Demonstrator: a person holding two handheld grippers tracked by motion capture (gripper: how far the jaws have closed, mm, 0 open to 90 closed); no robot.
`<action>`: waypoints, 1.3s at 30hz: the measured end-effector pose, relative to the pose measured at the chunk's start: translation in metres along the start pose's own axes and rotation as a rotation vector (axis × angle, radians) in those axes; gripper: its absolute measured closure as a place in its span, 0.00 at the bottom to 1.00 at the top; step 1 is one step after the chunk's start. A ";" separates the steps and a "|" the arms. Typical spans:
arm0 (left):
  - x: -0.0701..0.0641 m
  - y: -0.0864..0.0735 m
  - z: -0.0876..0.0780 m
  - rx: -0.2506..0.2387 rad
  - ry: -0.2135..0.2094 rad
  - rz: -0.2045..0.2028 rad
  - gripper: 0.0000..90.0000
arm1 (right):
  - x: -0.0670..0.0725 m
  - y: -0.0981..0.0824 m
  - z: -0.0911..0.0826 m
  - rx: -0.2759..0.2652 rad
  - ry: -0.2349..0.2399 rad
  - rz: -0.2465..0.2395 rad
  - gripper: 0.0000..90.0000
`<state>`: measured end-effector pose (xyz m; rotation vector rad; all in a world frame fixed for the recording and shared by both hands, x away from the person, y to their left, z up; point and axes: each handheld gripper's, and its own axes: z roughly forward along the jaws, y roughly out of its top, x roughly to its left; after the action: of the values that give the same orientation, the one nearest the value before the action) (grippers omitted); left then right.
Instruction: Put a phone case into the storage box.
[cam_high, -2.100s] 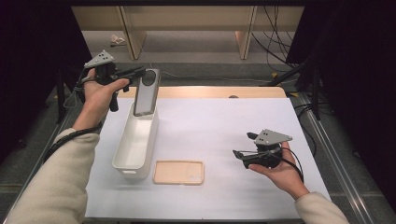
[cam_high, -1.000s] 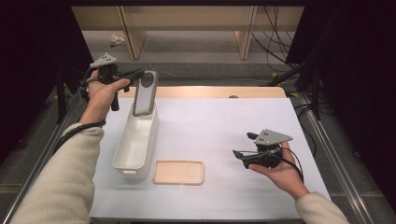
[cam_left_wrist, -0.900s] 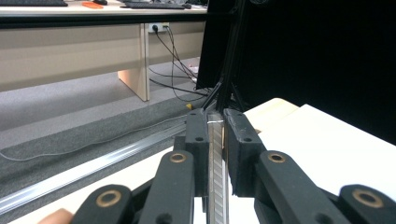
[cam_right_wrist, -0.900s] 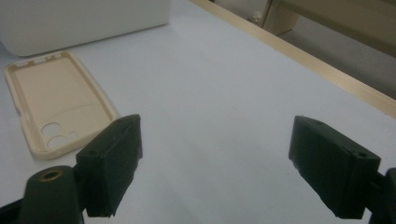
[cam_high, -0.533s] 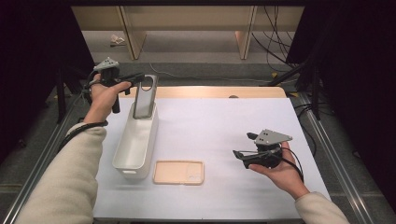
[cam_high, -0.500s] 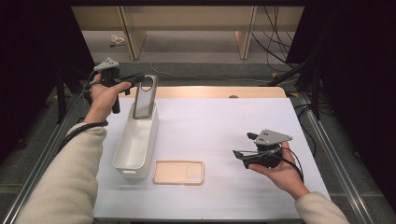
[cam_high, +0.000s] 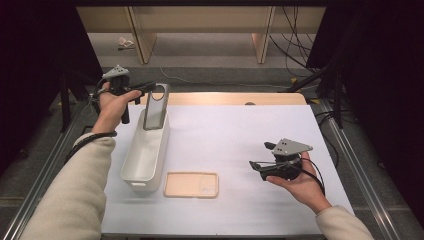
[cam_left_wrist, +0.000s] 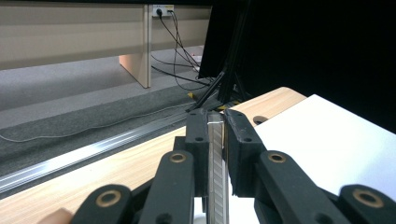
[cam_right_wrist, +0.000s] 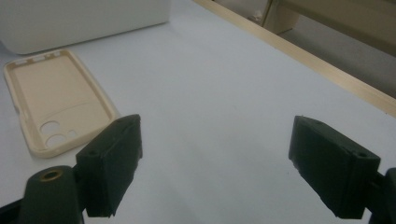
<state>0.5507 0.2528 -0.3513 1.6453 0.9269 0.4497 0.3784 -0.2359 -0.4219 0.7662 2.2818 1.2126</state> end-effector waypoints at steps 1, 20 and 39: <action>0.000 0.000 0.001 0.002 0.002 0.000 0.89 | 0.000 0.000 0.000 0.000 0.000 -0.001 0.20; 0.010 -0.019 0.003 0.006 0.001 -0.059 0.89 | 0.001 0.000 0.001 0.001 0.003 -0.001 0.20; 0.019 -0.029 0.004 0.081 0.108 -0.054 0.82 | 0.001 0.000 0.001 0.004 0.006 -0.001 0.20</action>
<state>0.5548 0.2663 -0.3833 1.6779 1.0797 0.4724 0.3786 -0.2348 -0.4231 0.7635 2.2895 1.2117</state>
